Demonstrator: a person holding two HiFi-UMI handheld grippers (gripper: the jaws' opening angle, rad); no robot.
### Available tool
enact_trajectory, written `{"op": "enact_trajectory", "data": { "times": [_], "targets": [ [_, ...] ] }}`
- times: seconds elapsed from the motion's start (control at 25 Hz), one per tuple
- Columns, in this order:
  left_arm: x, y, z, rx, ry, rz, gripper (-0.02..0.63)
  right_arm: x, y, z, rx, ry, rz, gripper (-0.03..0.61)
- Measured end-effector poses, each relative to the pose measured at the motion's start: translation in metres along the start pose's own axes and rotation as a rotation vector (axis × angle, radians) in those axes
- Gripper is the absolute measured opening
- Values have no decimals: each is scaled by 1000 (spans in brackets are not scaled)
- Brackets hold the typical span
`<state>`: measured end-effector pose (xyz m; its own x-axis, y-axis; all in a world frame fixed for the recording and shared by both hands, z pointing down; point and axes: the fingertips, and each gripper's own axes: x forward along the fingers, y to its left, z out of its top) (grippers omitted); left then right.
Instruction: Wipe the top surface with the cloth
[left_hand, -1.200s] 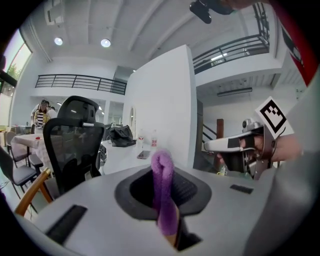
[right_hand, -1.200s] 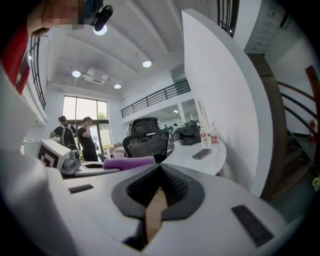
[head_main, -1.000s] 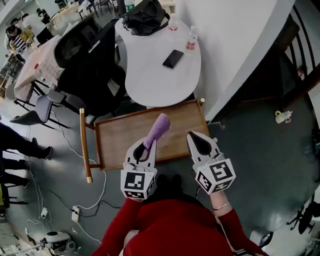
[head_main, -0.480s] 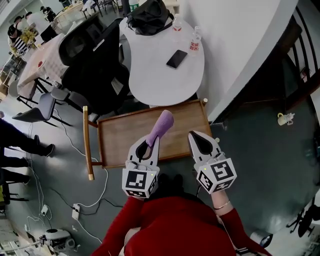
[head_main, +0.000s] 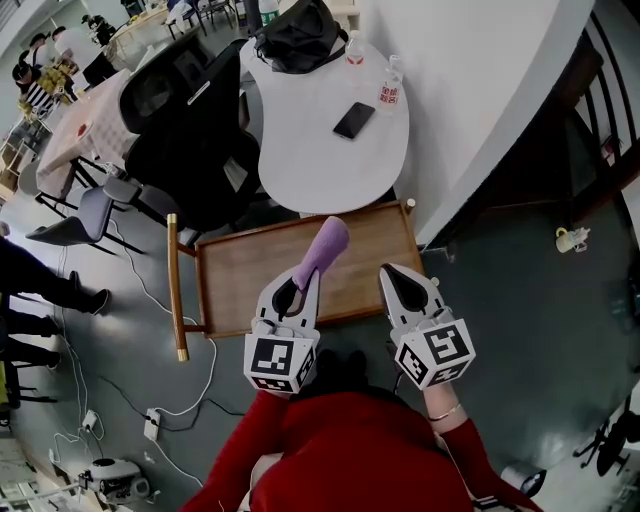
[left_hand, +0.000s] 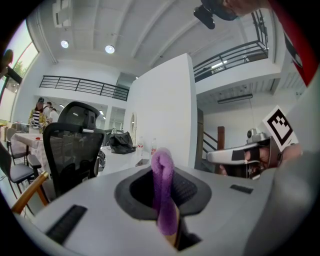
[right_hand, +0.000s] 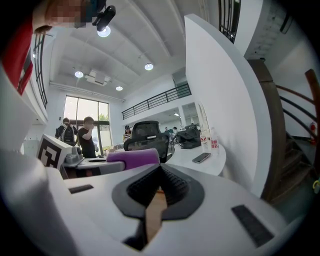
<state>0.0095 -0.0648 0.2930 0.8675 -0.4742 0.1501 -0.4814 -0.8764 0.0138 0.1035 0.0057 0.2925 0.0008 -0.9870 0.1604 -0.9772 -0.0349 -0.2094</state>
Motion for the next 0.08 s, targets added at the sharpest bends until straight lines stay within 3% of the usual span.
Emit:
{"op": "enact_trajectory", "data": {
  "times": [0.08],
  "targets": [
    [-1,0,1,7,-6,2,51,0,0,2,-5,-9,-2,11]
  ]
}}
